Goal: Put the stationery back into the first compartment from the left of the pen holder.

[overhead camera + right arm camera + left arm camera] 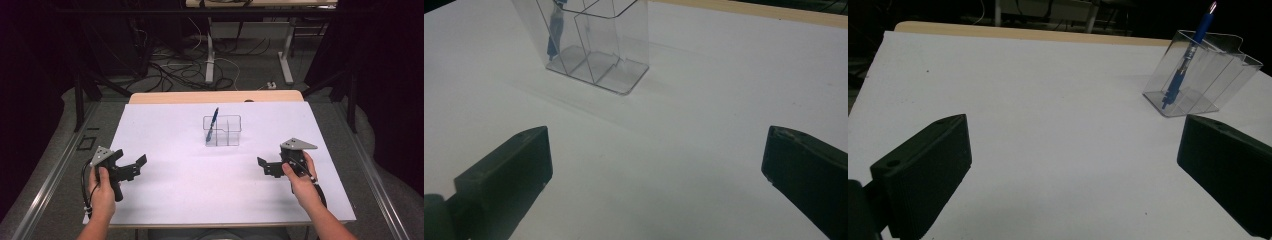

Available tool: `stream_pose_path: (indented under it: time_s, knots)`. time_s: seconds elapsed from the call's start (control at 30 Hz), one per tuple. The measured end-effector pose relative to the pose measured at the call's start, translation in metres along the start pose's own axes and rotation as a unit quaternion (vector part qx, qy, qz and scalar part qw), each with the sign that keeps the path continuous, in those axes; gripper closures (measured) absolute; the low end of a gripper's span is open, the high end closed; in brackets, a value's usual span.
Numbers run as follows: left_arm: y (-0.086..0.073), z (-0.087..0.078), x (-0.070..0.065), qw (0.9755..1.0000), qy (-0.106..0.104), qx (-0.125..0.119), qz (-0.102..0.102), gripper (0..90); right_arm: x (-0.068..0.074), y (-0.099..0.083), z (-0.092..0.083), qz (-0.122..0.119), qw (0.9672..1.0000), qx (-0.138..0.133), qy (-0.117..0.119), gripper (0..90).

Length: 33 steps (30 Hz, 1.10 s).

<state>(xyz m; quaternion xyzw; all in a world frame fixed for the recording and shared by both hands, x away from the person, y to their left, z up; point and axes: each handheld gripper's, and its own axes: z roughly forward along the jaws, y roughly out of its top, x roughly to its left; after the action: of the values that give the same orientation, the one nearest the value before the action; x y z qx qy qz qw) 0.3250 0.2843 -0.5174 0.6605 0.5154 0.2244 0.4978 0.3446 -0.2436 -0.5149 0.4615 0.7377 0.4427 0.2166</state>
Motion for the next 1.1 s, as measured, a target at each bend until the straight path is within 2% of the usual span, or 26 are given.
stream_pose_path:
  time_s: [0.2, 0.33, 0.53, 0.97, 1.1]
  knots:
    - [-0.003, 0.001, 0.007, 0.9998, 0.017, 0.005, -0.007, 1.5, -0.002, -0.002, 0.001, 0.002, 1.0, 0.002, -0.007, 0.0]
    - [-0.005, 0.001, 0.01, 0.9997, 0.024, 0.009, -0.004, 1.7, -0.004, -0.003, 0.001, 0.003, 1.0, -0.001, -0.009, 0.0]
    - [-0.007, 0.002, 0.014, 0.9995, 0.025, 0.016, -0.009, 2.0, -0.006, -0.005, 0.002, 0.009, 0.9999, 0.002, -0.01, 0.0]
    - [-0.01, 0.005, 0.019, 0.9988, 0.028, 0.023, -0.034, 3.0, -0.01, -0.007, 0.004, 0.012, 0.9998, 0.007, -0.014, 0.0]
    - [-0.01, 0.004, 0.02, 0.9988, 0.029, 0.021, -0.035, 3.0, -0.011, -0.007, 0.004, 0.011, 0.9998, 0.006, -0.016, 0.0]
